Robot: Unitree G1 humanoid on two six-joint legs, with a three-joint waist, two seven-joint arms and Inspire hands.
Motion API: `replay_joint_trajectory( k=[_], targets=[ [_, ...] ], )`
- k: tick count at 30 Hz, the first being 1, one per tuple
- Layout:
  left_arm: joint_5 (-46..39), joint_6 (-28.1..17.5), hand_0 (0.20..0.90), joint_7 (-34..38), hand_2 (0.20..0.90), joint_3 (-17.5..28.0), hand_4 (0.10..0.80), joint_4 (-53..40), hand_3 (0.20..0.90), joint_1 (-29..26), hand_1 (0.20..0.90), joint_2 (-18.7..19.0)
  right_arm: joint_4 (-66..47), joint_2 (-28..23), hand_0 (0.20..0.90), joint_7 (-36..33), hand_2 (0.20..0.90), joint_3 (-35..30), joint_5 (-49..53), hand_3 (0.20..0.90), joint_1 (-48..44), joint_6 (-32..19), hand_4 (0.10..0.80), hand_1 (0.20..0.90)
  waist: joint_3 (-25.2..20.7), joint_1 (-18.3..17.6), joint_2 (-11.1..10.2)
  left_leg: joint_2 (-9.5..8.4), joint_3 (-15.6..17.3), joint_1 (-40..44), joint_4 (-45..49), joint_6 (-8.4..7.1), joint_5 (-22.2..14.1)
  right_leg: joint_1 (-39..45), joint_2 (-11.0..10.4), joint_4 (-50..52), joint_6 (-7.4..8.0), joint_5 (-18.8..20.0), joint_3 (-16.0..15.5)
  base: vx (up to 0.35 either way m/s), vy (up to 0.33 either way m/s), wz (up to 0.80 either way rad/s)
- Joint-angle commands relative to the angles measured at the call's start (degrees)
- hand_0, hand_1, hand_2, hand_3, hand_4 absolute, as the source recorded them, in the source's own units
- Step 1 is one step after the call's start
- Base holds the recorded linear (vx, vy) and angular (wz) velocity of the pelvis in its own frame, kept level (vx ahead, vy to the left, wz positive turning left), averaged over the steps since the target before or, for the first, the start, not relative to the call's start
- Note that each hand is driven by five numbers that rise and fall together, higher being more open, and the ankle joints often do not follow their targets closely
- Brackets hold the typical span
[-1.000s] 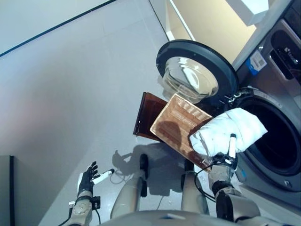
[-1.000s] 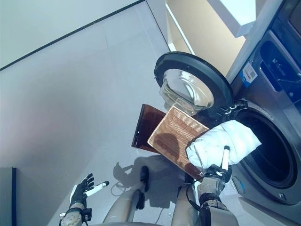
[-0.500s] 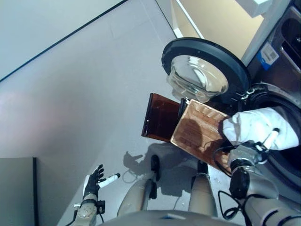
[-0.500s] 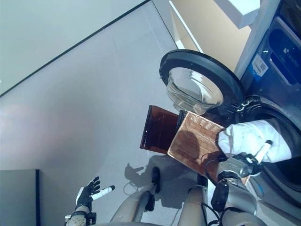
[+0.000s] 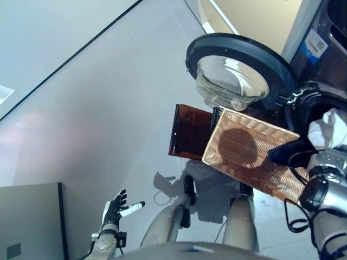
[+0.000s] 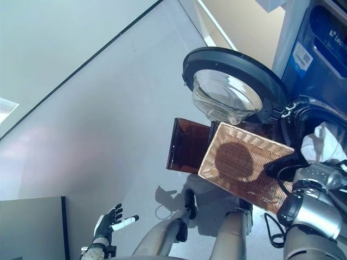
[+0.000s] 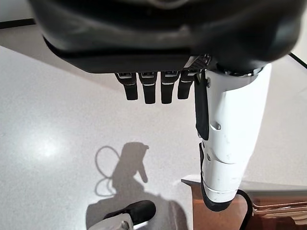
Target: Pick up the clothes and place them into the washing machine
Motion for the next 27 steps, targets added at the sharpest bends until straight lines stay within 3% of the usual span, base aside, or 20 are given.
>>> replay_joint_trajectory(
  k=[1, 8, 16, 17, 18, 27],
  targets=[
    [-1.5, -2.3, 0.9, 1.7, 0.9, 0.6, 0.8, 3.6, 0.9, -1.6, 0.9, 4.0, -5.8, -13.0, 0.2, 0.3, 0.2, 7.6, -9.3, 0.2, -7.7, -6.0, 0.3, 0.2, -1.3, 0.1, -2.5, -1.35, -0.8, -0.3, -0.1, -0.98, -1.0, 5.1, 1.7, -12.1, -3.32, 5.8, -1.2, 0.0, 0.0, 0.0],
    [-2.6, -2.8, 0.9, 2.6, 0.9, -0.2, 0.8, 3.5, 0.9, -1.6, 0.9, 4.6, -10.1, -18.0, 0.2, -5.4, 0.2, 11.8, -13.3, 0.2, -15.2, -9.2, 0.3, 0.2, -0.9, -0.6, -2.5, -1.22, -1.1, -0.7, -1.2, -1.37, -0.2, 3.7, 2.0, -11.0, -3.54, 5.4, -1.4, -0.004, -0.001, 0.01],
    [-1.6, -2.9, 0.9, 4.1, 0.9, 0.3, 0.8, 3.9, 0.9, -1.8, 0.9, 4.3, -8.1, -15.7, 0.2, -6.7, 0.2, 9.1, -13.0, 0.2, -11.9, -9.7, 0.3, 0.2, -1.4, -1.0, -2.0, -1.42, -1.1, -1.1, -1.5, -1.26, -0.1, 2.8, 2.0, -10.6, -3.55, 5.4, -1.5, 0.0, 0.0, 0.0],
    [-1.4, -3.0, 0.9, 4.4, 0.9, 0.5, 0.8, 4.1, 0.9, -1.9, 0.9, 4.3, -7.5, -15.2, 0.488, -6.8, 0.488, 8.9, -13.3, 0.488, -11.3, -9.5, 0.506, 0.488, -1.5, -0.8, -1.9, -1.43, -1.1, -1.2, -1.5, -1.25, -0.1, 2.8, 1.9, -10.6, -3.55, 5.4, -1.5, 0.0, 0.0, 0.0],
    [-1.2, -3.0, 0.9, 4.5, 0.9, 0.6, 0.8, 4.2, 0.9, -1.9, 0.9, 4.4, -7.3, -14.9, 0.9, -6.8, 0.9, 8.8, -13.3, 0.9, -10.9, -9.2, 0.8, 0.9, -1.5, -0.8, -1.9, -1.44, -1.0, -1.2, -1.5, -1.25, -0.1, 2.7, 1.9, -10.6, -3.57, 5.4, -1.4, 0.0, 0.0, 0.0],
    [-1.6, -2.9, 0.9, 5.2, 0.9, 1.2, 0.8, 5.1, 0.9, -1.9, 0.9, 4.1, -5.4, -10.0, 0.9, -7.2, 0.9, 7.8, -13.0, 0.9, -7.9, -8.0, 0.8, 0.9, -1.9, -0.7, -1.7, -1.48, -0.3, -1.4, -1.4, -1.12, -0.2, 2.4, 1.9, -10.7, -3.63, 5.6, -1.0, -0.003, 0.009, -0.02]
  ],
)
